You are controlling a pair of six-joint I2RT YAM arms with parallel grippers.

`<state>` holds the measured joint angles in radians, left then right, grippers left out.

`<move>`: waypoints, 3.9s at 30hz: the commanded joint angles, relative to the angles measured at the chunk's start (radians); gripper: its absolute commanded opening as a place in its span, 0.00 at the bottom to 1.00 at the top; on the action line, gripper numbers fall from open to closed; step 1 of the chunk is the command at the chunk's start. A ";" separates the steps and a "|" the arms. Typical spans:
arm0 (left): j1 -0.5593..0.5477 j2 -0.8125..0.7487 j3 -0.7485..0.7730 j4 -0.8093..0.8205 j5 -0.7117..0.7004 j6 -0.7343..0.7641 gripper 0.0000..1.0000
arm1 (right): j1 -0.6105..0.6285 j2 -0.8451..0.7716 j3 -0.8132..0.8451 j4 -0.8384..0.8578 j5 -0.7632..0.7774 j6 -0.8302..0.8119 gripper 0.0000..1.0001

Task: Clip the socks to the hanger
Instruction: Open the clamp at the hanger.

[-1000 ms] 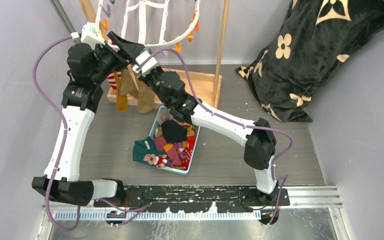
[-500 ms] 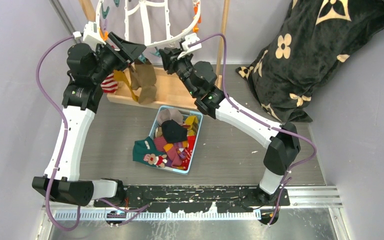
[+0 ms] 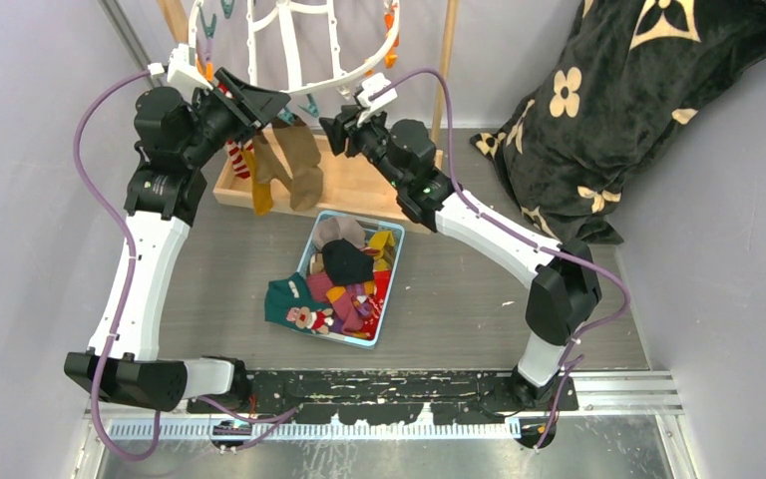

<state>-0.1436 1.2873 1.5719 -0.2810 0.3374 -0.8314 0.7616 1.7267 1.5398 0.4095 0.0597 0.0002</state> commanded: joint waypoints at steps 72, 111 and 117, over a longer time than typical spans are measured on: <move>0.024 -0.024 0.005 0.120 0.134 -0.045 0.47 | 0.193 0.047 -0.012 0.514 0.230 -0.049 0.01; 0.001 0.033 -0.054 0.148 0.171 -0.049 0.34 | 0.202 0.060 0.127 0.281 0.094 0.008 0.13; 0.000 0.036 -0.046 0.145 0.144 -0.029 0.09 | 0.205 0.058 0.127 0.273 0.087 0.014 0.24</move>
<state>-0.1368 1.3148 1.5211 -0.1516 0.4847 -0.8913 0.9348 1.8156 1.6131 0.6350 0.2180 0.0002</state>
